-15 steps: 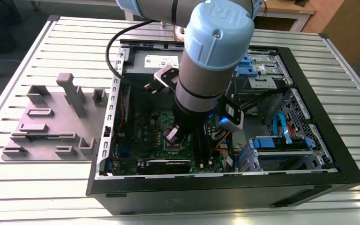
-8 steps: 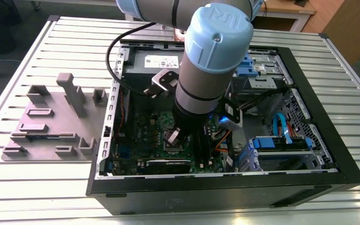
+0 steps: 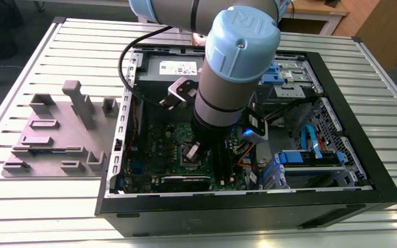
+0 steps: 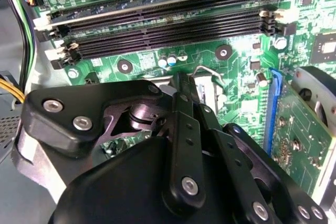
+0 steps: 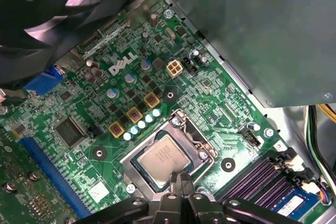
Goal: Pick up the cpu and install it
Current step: 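Install the first cpu locking lever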
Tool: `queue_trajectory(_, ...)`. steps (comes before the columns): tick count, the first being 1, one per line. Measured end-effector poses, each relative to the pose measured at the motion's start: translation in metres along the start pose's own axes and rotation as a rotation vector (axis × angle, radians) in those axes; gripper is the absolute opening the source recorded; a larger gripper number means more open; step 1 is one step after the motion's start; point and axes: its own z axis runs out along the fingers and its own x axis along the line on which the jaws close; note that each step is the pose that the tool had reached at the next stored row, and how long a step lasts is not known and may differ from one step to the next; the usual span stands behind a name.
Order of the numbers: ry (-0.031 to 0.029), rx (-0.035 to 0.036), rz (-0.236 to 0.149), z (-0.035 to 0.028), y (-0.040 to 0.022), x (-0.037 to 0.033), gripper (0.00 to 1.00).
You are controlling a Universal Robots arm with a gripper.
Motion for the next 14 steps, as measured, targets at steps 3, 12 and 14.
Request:
queue_trajectory(3,0.0006,-0.0001,-0.005,0.0015,-0.0014,-0.0010,0.11)
queue_trajectory(12,0.0028,-0.0005,-0.025,0.0048,-0.0046,-0.0029,0.11)
queue_trajectory(14,0.0029,-0.0009,-0.031,0.0054,-0.0050,-0.0026,0.11)
